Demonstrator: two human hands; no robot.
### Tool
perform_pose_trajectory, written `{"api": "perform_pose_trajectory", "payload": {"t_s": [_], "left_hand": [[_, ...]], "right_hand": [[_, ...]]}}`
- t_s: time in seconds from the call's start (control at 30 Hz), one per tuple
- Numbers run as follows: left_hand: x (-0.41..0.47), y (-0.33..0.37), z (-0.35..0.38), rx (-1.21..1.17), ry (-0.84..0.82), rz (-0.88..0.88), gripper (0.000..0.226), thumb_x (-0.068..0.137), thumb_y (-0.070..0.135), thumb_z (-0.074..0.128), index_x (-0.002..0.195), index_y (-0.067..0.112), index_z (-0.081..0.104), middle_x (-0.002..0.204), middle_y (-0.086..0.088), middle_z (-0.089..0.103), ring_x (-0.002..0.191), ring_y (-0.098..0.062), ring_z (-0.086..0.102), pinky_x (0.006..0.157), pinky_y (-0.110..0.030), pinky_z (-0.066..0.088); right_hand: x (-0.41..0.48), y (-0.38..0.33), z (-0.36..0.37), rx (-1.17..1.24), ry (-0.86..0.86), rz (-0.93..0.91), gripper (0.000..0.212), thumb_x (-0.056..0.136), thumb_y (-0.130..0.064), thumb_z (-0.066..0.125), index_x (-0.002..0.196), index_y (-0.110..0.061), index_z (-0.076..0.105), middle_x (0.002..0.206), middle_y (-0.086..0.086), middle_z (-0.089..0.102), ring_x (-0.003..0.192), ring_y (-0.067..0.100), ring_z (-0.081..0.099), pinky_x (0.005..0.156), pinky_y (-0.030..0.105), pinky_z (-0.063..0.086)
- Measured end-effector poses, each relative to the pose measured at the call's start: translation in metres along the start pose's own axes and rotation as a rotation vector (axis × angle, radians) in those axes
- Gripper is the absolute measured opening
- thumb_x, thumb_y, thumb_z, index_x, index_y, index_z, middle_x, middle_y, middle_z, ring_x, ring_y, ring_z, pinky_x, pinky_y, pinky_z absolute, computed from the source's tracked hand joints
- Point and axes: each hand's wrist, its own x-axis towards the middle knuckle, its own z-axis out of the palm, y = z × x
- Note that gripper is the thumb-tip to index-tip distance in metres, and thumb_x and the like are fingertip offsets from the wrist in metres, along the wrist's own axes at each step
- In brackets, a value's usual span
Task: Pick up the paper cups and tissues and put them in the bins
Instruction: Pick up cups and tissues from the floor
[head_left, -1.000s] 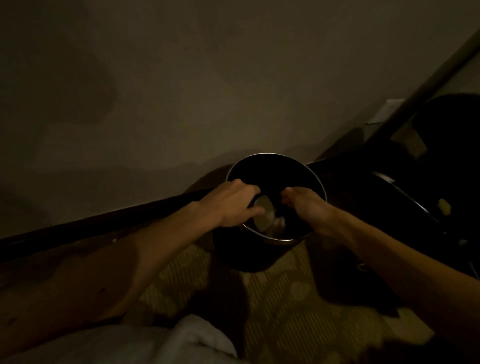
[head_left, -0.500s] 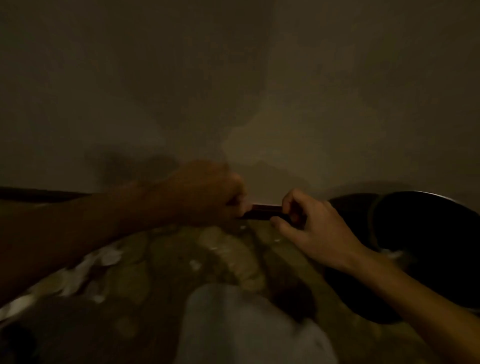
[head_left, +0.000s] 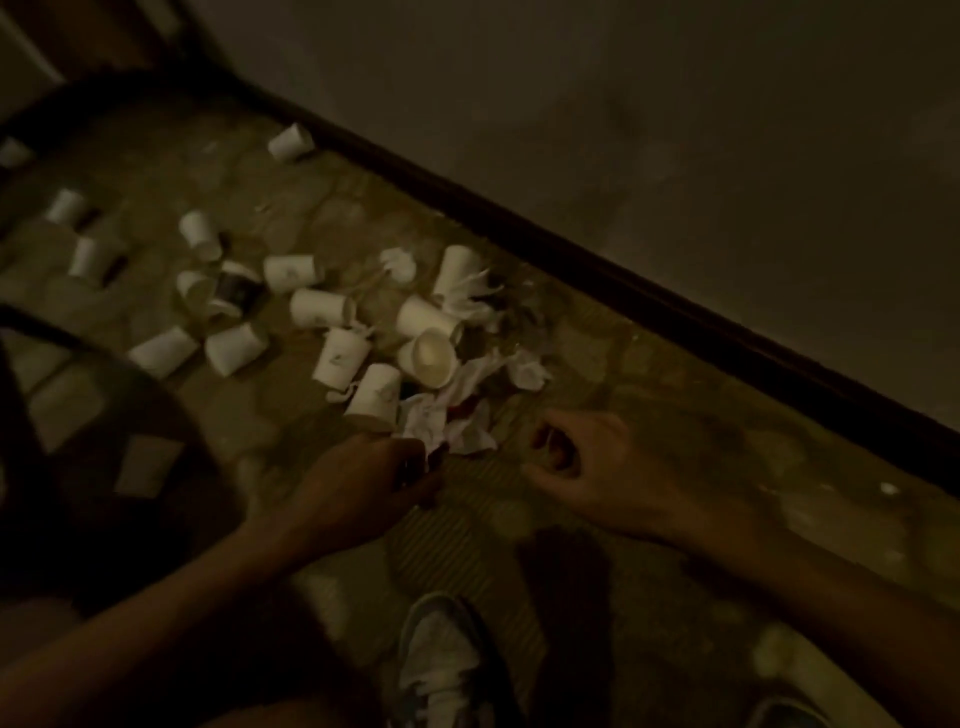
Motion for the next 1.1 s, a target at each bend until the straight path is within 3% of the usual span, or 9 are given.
{"api": "perform_pose_trajectory", "payload": {"t_s": [0.13,0.3,0.4,0.47,0.57,0.67,0.8,0.9,1.1], "left_hand": [[0.003,-0.051,0.046,-0.074,0.016,-0.184,0.015,0.090,0.053,0.057,0.093,0.038,0.059,0.087,0.018,0.058,0.073,0.002,0.059,0.056,-0.014,0.046],[0.008,-0.081,0.090,-0.014,0.242,-0.162,0.066,0.088,0.043,0.067,0.145,0.021,0.042,0.140,-0.009,0.046,0.118,-0.023,0.050,0.085,-0.029,0.045],[0.020,-0.089,0.106,-0.033,0.259,-0.181,0.075,0.089,0.040,0.067,0.152,0.019,0.033,0.151,-0.018,0.035,0.132,-0.034,0.043,0.098,-0.043,0.048],[0.032,-0.090,0.117,-0.039,0.274,-0.162,0.077,0.089,0.047,0.060,0.153,0.022,0.028,0.153,-0.024,0.033,0.134,-0.040,0.042,0.099,-0.053,0.048],[0.053,-0.088,0.133,-0.026,0.293,-0.091,0.075,0.089,0.063,0.042,0.150,0.028,0.015,0.156,-0.025,0.028,0.135,-0.043,0.042,0.099,-0.053,0.045],[0.073,-0.094,0.144,0.023,0.273,-0.060,0.080,0.091,0.066,0.040,0.153,0.028,0.006,0.161,-0.020,0.020,0.142,-0.039,0.034,0.102,-0.052,0.044],[0.090,-0.100,0.149,0.089,0.284,-0.135,0.080,0.091,0.065,0.040,0.149,0.010,0.035,0.149,-0.018,0.042,0.125,-0.038,0.049,0.093,-0.047,0.046],[0.094,-0.101,0.148,0.094,0.366,-0.101,0.068,0.090,0.058,0.042,0.121,0.000,0.058,0.114,-0.020,0.060,0.092,-0.033,0.057,0.073,-0.039,0.046],[0.078,-0.100,0.150,-0.331,0.367,-0.262,0.031,0.093,0.049,0.044,0.100,0.021,0.053,0.092,-0.002,0.060,0.073,-0.008,0.048,0.063,-0.020,0.031]], "right_hand": [[0.042,0.015,0.057,0.003,-0.115,-0.050,0.021,0.084,-0.033,0.071,0.101,-0.028,0.058,0.086,-0.016,0.055,0.082,0.007,0.057,0.073,0.030,0.048],[0.075,0.038,0.105,-0.085,-0.239,-0.004,0.048,0.085,-0.044,0.067,0.128,-0.027,0.053,0.129,-0.005,0.047,0.111,0.009,0.049,0.087,0.031,0.047],[0.086,0.050,0.120,-0.085,-0.270,0.020,0.050,0.085,-0.046,0.065,0.131,-0.034,0.050,0.134,-0.007,0.038,0.108,0.004,0.044,0.076,0.024,0.045],[0.091,0.057,0.125,-0.095,-0.261,0.048,0.051,0.085,-0.045,0.066,0.132,-0.036,0.048,0.137,-0.005,0.033,0.110,0.011,0.049,0.078,0.030,0.051],[0.097,0.065,0.126,-0.159,-0.218,0.017,0.049,0.083,-0.040,0.068,0.128,-0.032,0.050,0.134,-0.001,0.031,0.107,0.019,0.054,0.077,0.041,0.057],[0.104,0.070,0.123,-0.193,-0.180,0.001,0.047,0.081,-0.032,0.070,0.125,-0.023,0.055,0.127,0.003,0.036,0.098,0.021,0.057,0.074,0.038,0.055],[0.112,0.073,0.125,-0.186,-0.200,0.028,0.045,0.083,-0.025,0.071,0.126,-0.017,0.057,0.126,0.007,0.043,0.101,0.024,0.058,0.080,0.034,0.050],[0.112,0.071,0.126,-0.159,-0.225,0.063,0.046,0.085,-0.023,0.070,0.128,-0.017,0.055,0.128,0.006,0.045,0.107,0.023,0.055,0.086,0.033,0.048],[0.105,0.070,0.129,0.042,-0.226,0.218,0.041,0.085,-0.016,0.068,0.124,-0.024,0.059,0.114,-0.005,0.052,0.105,0.009,0.051,0.084,0.020,0.041]]}}
